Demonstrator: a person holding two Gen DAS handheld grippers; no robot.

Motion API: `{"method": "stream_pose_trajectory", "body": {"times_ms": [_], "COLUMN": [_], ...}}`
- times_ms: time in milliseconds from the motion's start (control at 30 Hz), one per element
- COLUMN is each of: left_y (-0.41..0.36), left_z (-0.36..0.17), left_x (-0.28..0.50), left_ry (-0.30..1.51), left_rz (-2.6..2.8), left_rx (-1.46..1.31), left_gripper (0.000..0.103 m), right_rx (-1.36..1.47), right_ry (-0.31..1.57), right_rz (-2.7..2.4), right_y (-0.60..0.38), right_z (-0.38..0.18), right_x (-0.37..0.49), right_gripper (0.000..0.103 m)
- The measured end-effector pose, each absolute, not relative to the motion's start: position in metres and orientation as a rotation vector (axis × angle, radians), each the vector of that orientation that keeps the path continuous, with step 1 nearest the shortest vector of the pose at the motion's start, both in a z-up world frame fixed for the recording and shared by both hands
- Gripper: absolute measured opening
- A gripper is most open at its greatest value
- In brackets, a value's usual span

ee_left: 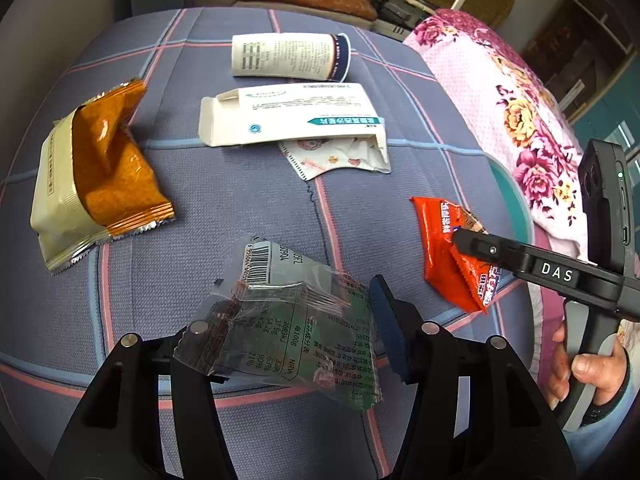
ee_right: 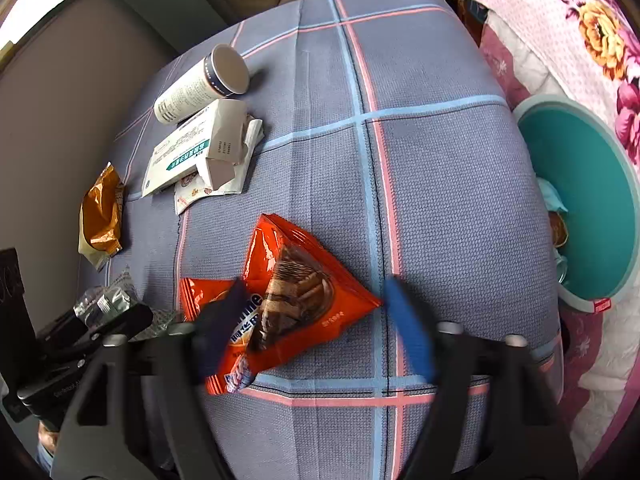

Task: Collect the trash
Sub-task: 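Grasp the orange Ovaltine wrapper with the right tool while the left holds the bag, then carry the bag with the left tool while the right carries the wrapper to the bin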

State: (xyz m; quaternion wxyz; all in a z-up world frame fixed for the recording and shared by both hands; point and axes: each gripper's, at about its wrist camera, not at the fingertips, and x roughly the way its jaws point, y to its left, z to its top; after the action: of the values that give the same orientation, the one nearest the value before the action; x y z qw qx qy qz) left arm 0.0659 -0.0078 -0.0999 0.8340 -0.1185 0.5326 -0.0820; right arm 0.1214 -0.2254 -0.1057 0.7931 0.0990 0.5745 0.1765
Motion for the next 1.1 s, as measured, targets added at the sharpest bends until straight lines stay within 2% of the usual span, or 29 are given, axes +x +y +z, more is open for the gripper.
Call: {"method": "stream_pose_trajectory", "body": {"times_ms": [133,1100], "left_y": [-0.014,-0.112], "left_z": [-0.098,-0.06], "left_x": [0.069,0.116], "left_ry": [1.123,1.086], "left_rz": [-0.186,-0.313], "left_rx": [-0.239,-0.078], "left_gripper": [0.058,0.058], "right_rx": [0.234,0.401], "right_ry": [1.218,1.008], "right_rz": [0.381,0.254], "right_y": [-0.23,-0.349], "right_z": [-0.102,-0.056], "right_x": [0.121,0.123], "right_gripper": [0.038,0.038]}}
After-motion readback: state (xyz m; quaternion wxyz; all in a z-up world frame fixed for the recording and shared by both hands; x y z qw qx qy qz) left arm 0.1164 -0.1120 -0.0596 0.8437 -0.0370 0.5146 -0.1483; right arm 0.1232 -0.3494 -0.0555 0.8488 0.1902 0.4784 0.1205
